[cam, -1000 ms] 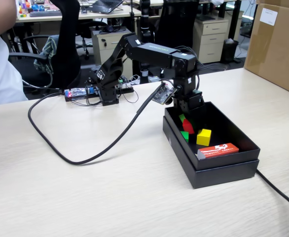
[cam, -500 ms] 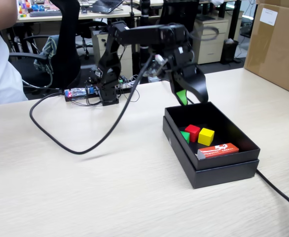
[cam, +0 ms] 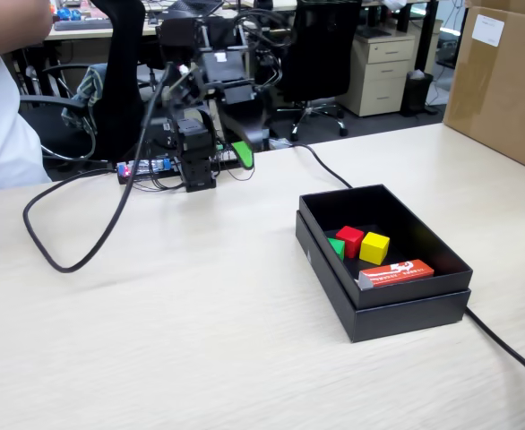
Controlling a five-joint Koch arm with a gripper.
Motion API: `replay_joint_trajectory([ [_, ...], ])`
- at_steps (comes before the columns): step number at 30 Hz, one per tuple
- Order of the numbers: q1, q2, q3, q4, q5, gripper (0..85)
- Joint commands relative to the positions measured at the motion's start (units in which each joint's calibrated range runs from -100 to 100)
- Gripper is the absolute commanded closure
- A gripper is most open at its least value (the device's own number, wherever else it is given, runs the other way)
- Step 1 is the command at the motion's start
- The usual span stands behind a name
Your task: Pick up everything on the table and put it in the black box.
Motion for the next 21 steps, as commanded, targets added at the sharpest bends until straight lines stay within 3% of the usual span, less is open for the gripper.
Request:
replay_joint_trajectory([
  [1, -1.71, -9.84, -4.62, 6.55, -1.12, 38.6],
  [7, -3.08, -28.54, -28.29, 11.91, -1.17, 37.0],
  [12, -4.25, -30.03, -37.17, 17.01, -1.32, 34.8],
  [21, -4.64, -30.03, -58.93, 40.16, -3.91, 33.5],
])
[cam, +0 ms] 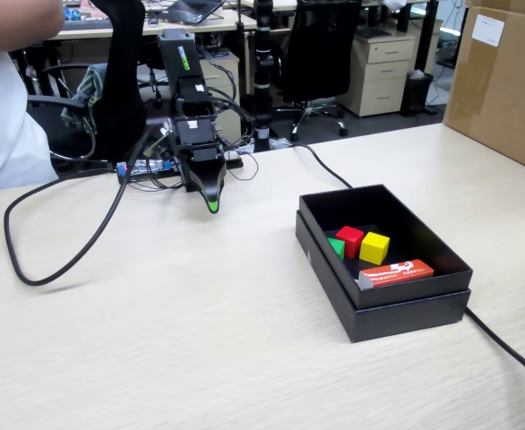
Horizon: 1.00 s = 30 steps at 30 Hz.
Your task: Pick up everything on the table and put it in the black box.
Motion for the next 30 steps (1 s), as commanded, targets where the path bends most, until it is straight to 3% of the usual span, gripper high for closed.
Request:
replay_joint_trajectory([
  [1, -0.2, -1.17, -3.96, 12.67, -1.81, 33.7],
  [9, -0.2, -1.17, -16.93, 26.06, -4.74, 34.5],
  [30, -0.78, -0.02, -20.01, 24.68, -4.88, 35.2],
])
